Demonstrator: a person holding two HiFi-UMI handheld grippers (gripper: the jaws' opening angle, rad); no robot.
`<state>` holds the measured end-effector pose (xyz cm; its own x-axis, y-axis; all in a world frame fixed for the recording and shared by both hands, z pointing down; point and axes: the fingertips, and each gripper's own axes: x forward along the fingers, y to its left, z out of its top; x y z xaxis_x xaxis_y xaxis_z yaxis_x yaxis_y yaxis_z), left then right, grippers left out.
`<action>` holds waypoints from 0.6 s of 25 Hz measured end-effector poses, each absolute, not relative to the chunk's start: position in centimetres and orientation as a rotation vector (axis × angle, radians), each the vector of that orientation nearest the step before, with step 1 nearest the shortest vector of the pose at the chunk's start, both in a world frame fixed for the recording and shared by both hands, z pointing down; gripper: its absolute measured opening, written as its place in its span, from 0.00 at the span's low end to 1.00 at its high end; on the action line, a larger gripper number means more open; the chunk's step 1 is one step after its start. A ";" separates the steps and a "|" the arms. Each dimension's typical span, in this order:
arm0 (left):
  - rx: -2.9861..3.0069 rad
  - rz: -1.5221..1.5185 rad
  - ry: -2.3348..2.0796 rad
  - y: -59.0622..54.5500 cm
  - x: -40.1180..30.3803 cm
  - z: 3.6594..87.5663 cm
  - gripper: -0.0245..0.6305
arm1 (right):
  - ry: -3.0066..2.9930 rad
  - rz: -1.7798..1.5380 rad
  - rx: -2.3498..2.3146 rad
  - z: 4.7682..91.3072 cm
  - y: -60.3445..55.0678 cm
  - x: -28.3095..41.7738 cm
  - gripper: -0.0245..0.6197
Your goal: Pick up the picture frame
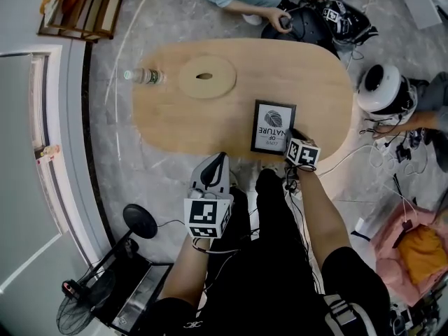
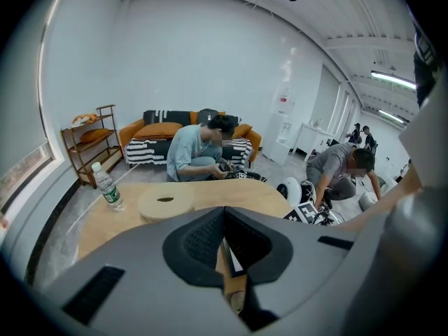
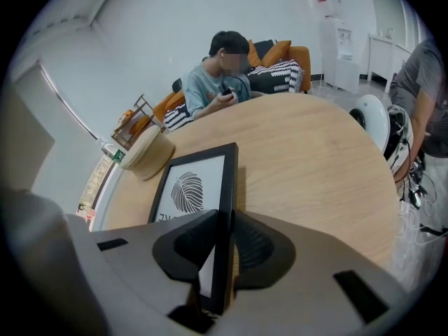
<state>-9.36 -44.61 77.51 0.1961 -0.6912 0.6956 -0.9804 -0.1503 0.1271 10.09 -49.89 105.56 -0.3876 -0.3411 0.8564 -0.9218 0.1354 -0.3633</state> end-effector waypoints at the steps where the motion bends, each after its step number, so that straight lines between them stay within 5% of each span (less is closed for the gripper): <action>1: 1.914 0.659 -1.555 -44.6 -9.2 77.3 0.07 | -1.834 1.244 1.216 105.7 -49.8 10.2 0.18; 15: 2.002 0.530 -1.618 -45.4 -10.5 68.8 0.07 | -2.184 0.869 1.402 83.2 -52.7 9.7 0.17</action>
